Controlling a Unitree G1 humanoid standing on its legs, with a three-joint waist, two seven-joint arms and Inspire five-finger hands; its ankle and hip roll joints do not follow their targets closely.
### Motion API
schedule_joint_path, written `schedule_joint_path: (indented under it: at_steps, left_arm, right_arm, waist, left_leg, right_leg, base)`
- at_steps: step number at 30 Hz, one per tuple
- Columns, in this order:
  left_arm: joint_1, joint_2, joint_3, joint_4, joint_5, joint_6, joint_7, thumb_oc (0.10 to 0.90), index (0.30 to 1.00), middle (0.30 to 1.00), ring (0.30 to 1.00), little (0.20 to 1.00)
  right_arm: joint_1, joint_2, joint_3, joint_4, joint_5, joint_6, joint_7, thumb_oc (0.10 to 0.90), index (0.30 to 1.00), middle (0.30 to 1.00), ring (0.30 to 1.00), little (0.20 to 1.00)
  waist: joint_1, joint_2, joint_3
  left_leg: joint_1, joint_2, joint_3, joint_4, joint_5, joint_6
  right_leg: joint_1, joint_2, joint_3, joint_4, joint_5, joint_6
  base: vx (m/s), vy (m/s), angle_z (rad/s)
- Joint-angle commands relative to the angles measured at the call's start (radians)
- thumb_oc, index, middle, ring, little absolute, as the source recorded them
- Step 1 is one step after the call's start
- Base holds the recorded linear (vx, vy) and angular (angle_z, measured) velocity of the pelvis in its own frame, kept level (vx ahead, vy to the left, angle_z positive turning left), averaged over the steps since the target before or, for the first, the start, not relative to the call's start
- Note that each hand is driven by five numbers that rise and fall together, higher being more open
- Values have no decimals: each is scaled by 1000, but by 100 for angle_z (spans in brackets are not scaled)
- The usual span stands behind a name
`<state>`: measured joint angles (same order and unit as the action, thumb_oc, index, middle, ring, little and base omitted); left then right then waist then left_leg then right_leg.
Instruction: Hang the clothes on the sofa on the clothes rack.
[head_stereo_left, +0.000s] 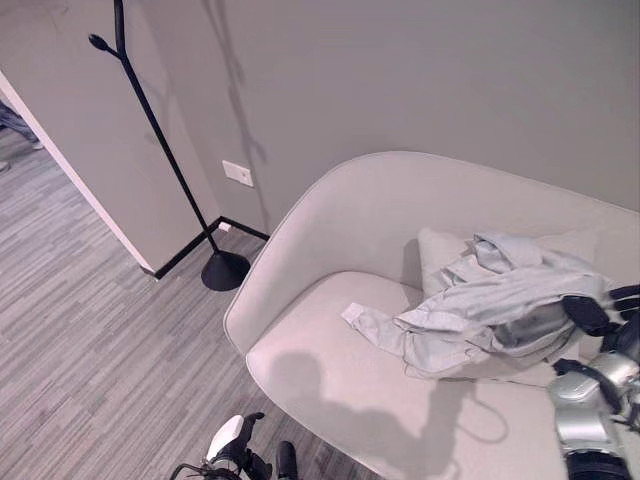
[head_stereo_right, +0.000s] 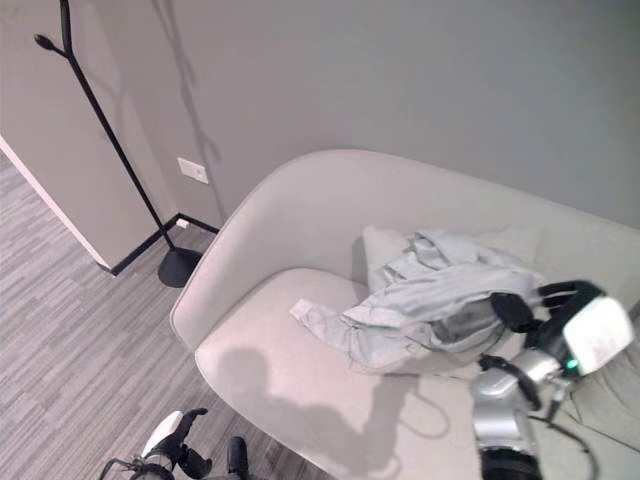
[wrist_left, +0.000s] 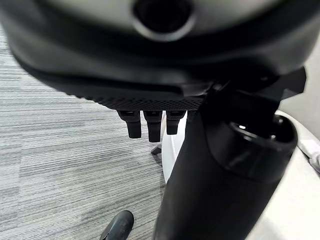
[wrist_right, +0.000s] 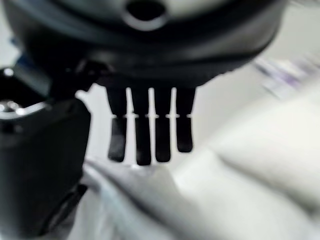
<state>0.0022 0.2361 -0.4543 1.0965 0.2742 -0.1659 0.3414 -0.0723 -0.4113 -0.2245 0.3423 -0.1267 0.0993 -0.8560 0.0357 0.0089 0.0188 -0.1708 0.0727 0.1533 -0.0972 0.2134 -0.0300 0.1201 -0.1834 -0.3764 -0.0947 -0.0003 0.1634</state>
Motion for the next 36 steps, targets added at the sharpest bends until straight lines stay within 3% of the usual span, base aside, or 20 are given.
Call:
schedule_joint_path:
  at_steps: [1, 3, 9, 16, 21, 24, 30, 36]
  left_arm:
    - [-68, 7, 44, 16, -61, 26, 33, 800, 900, 900, 900, 900]
    - [-80, 10, 57, -9, -89, 29, 33, 800, 900, 900, 900, 900]
    - [-92, 30, 20, -154, -132, -11, 16, 800, 900, 900, 900, 900]
    - [-98, 23, -32, -208, -128, -25, -1, 800, 900, 900, 900, 900]
    - [-123, 48, -77, -310, -75, -42, 16, 800, 900, 900, 900, 900]
    - [-170, 48, -73, -360, -47, -41, 102, 800, 900, 900, 900, 900]
    - [-248, 37, -40, -474, -4, -69, 382, 800, 900, 900, 900, 900]
    - [-285, 41, -21, -551, -23, -106, 502, 800, 900, 900, 900, 900]
  right_arm:
    - [-82, -34, 56, -149, 361, -297, 94, 400, 300, 300, 300, 300]
    - [-45, 36, 193, -256, 614, -402, 296, 400, 300, 300, 300, 300]
    - [-91, 70, 277, -387, 816, -525, 459, 400, 300, 300, 300, 300]
    - [-199, 153, 276, -461, 934, -618, 463, 400, 300, 300, 300, 300]
    - [-241, 183, 298, -519, 946, -660, 460, 400, 300, 300, 300, 300]
    - [-260, 183, 336, -563, 934, -678, 441, 400, 300, 300, 300, 300]
    - [-318, 140, 405, -622, 872, -709, 360, 400, 300, 300, 300, 300]
    - [-438, 108, 449, -630, 816, -711, 284, 400, 300, 300, 300, 300]
  waist:
    - [32, -40, 0]
    - [28, -48, -10]
    - [23, -47, -34]
    - [37, -46, -52]
    - [43, -46, -58]
    - [37, -54, -63]
    - [14, -67, -82]
    - [3, -74, -97]
  left_leg:
    - [69, 59, 46, 10, -140, -50]
    - [90, 63, 58, 10, -142, -54]
    - [113, 68, 69, 10, -145, -62]
    - [131, 72, 76, 10, -149, -66]
    - [137, 74, 79, 10, -151, -67]
    - [140, 78, 81, 10, -151, -69]
    - [149, 89, 97, 10, -150, -73]
    - [158, 98, 118, 10, -149, -73]
  right_leg:
    - [9, -42, 25, 7, -19, 1]
    - [20, -43, 28, 7, -17, 0]
    - [34, -44, 25, 7, -13, 2]
    - [47, -43, 22, 7, -13, 0]
    - [53, -43, 22, 7, -17, -1]
    - [55, -40, 23, 7, -18, -4]
    - [48, -34, 35, 7, -18, -9]
    - [37, -29, 59, 7, -15, -12]
  base:
    - [-38, -3, -1]
    - [-21, -9, 0]
    - [-14, -7, 2]
    - [-13, -5, -8]
    - [0, 0, 0]
    - [0, 0, 0]
    - [-2, -3, -1]
    - [-10, -17, -16]
